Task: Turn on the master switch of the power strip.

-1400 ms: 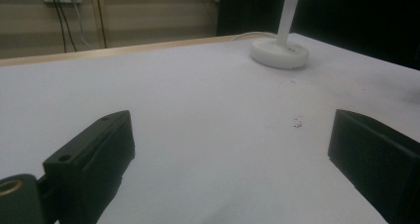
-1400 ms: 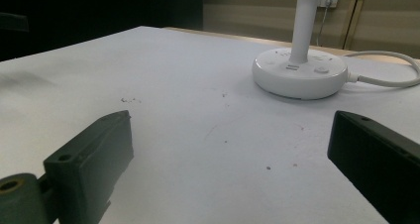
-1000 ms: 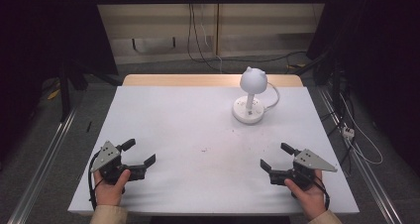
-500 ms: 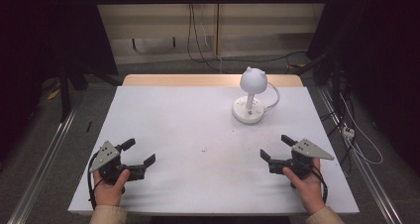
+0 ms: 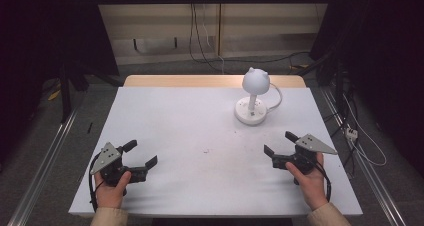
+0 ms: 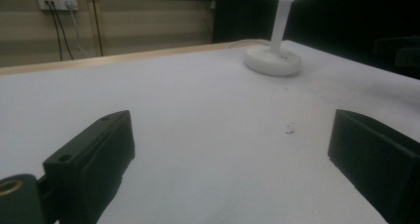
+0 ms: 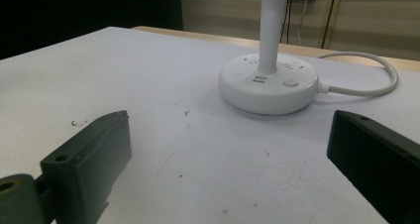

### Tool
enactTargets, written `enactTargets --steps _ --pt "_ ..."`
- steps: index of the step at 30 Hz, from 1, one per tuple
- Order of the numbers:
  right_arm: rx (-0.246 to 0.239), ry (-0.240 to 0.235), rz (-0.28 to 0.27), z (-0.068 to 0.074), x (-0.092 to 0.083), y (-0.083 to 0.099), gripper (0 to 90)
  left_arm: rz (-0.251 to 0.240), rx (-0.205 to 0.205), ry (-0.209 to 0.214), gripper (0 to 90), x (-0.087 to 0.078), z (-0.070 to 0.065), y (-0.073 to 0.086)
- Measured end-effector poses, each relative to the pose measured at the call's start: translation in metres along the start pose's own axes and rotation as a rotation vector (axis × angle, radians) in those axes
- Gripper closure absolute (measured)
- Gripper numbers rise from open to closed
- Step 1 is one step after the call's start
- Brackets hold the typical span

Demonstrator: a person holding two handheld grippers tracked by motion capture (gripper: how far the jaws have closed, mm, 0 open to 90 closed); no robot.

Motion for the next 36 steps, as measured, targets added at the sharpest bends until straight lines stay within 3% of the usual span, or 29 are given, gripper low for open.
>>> enactTargets --steps 19,36 --pt "-0.007 -0.008 0.026 0.001 0.007 0.002 3.2 -0.013 -0.017 -0.009 3.9 -0.003 0.002 0.0" --pt "0.034 0.032 0.058 -0.016 0.018 0.001 3.4 -0.022 -0.027 0.001 3.9 0.002 0.001 -0.002"
Point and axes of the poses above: each handheld gripper's, and its own axes: x roughly forward along the jaws, y roughly out of its underside, z roughly to its left, the point moved 8 cm from there along x, roughly forward along the jaws, and after that the axes turned 5 degrees about -x, right-handed, at the moved point
